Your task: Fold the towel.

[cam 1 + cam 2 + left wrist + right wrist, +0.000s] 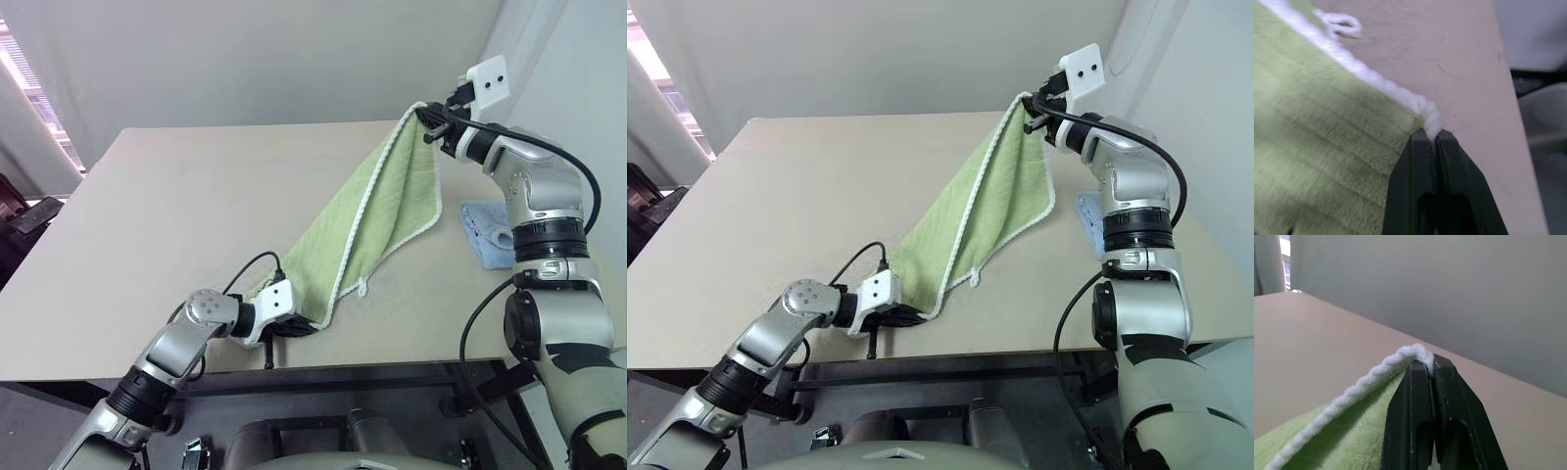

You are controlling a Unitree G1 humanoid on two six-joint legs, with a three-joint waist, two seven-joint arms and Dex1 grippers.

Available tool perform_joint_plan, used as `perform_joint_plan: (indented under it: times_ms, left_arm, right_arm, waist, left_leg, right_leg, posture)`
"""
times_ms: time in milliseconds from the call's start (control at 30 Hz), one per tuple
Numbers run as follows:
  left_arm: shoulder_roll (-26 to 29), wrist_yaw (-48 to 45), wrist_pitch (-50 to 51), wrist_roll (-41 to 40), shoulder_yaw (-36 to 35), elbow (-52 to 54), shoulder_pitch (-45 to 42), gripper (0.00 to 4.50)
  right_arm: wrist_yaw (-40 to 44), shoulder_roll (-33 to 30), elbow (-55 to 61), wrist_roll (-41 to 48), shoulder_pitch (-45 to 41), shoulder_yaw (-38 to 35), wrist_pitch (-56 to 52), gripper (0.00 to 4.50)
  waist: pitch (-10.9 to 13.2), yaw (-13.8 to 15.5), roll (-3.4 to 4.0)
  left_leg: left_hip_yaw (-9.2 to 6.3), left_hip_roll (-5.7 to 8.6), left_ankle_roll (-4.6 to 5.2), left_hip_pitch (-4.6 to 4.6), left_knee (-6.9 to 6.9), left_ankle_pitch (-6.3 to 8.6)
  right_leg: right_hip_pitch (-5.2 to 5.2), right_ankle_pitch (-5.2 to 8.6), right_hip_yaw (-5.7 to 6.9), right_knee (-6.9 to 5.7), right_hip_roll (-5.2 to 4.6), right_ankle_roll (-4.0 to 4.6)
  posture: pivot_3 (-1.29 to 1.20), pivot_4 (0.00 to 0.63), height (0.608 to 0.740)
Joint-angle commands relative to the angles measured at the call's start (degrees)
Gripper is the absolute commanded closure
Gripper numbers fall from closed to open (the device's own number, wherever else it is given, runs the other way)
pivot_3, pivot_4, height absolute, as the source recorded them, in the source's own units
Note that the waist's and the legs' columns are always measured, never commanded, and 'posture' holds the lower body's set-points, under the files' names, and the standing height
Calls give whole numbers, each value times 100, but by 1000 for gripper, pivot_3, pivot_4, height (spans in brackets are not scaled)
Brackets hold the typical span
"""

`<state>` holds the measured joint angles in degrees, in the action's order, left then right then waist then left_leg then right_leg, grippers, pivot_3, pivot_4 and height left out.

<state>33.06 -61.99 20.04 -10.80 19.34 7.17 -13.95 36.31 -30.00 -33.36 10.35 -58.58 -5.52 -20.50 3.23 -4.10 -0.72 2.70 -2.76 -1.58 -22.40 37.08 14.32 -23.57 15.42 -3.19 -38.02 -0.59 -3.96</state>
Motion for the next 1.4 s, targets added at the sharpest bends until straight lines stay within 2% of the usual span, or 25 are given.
perform_joint_plan:
  times_ms: [33, 200, 367, 500, 600, 700, 800, 900, 967, 1133, 1267, 1400]
  left_arm:
    - [257, 3, 353, -544, -734, 470, 25, 4489]
    - [598, 189, 1151, -1529, -2156, 303, -213, 4489]
    - [671, 862, 719, -1305, -2908, -1424, -1180, 4489]
    - [502, 1525, -70, -785, -2911, -3316, -2415, 4489]
    - [267, 2405, -1220, 132, -2470, -5196, -3535, 4489]
    - [-42, 3273, -2157, 660, -2303, -6798, -4573, 4489]
    - [-192, 3918, -2638, 969, -2257, -7729, -5304, 4489]
    - [-212, 4217, -2877, 1132, -2304, -8132, -5742, 4489]
    - [-122, 4443, -3094, 1236, -2341, -8254, -5864, 4489]
    - [103, 4287, -3623, 1396, -2376, -8310, -5814, 4489]
    - [260, 3067, -4044, 1248, -2469, -8212, -5145, 4489]
    - [444, 2195, -4306, 1076, -2552, -7991, -4344, 4489]
  right_arm:
    - [-40, -103, 285, 75, 26, -177, 102, 4500]
    - [-29, -214, 385, 72, 247, -219, 135, 4500]
    - [-85, -295, 294, 7, 363, -244, 201, 4500]
    - [-199, -330, -51, -92, 259, -243, 442, 4500]
    - [-353, -277, -566, -159, 16, -261, 673, 4500]
    - [-808, -150, -1375, -299, -399, -286, 1028, 4500]
    - [-1329, -80, -2217, -386, -867, -376, 1491, 4500]
    - [-1737, -48, -2922, -400, -1281, -451, 1944, 4500]
    - [-1794, -67, -3201, -373, -1417, -493, 2174, 4500]
    - [-877, -119, -2936, -260, -982, -422, 2571, 4500]
    - [416, -256, -1347, 171, 399, -378, 2097, 4500]
    - [1042, -490, 627, 439, 1834, -278, 1428, 4500]
  waist:
    - [0, 3, 0]
    - [0, 1, -1]
    - [0, 15, -1]
    - [1, 15, -5]
    - [1, 16, -5]
    - [1, 24, -6]
    - [3, 1, -9]
    - [2, 0, -8]
    - [2, 2, -7]
    - [3, 11, -7]
    - [-4, 27, -9]
    - [-2, 16, -3]
  left_leg:
    - [-1, 0, 0, 0, 0, 0]
    - [-1, 0, 0, 0, 3, 0]
    - [-2, 2, 0, 2, 3, 0]
    - [-5, 5, 0, 1, 12, 0]
    - [-2, 8, 0, -1, 11, 0]
    - [-3, 11, 0, -4, 9, 0]
    - [2, 10, 0, -11, 0, 0]
    - [5, 9, 0, -43, -12, 0]
    - [1, 8, 0, -89, -10, -1]
    - [4, 10, 1, -106, -11, 0]
    - [-2, 11, 2, -102, -6, 1]
    - [-5, 12, 1, -101, 8, 0]
  right_leg:
    - [0, 0, 0, 0, 0, 0]
    - [0, 0, 1, -1, 0, 0]
    - [3, 0, 2, -1, 1, -1]
    - [10, -7, 7, -1, 0, -14]
    - [10, -10, 6, 2, -3, -19]
    - [6, -11, 6, 2, -2, -22]
    - [-7, -19, 3, 4, -2, -35]
    - [-47, -19, 0, -3, 0, -36]
    - [-98, -20, 0, -13, 3, -36]
    - [-109, -20, 1, -6, 0, -36]
    - [-96, -19, 9, -3, -2, -39]
    - [-92, -19, 12, -14, -5, -40]
  posture:
    - [0, 0, 729]
    - [0, 0, 729]
    - [0, 0, 729]
    - [0, 0, 729]
    - [0, 0, 729]
    - [0, 0, 729]
    - [0, 0, 729]
    - [0, 0, 729]
    - [0, 0, 729]
    - [0, 0, 729]
    - [0, 0, 729]
    - [0, 0, 729]
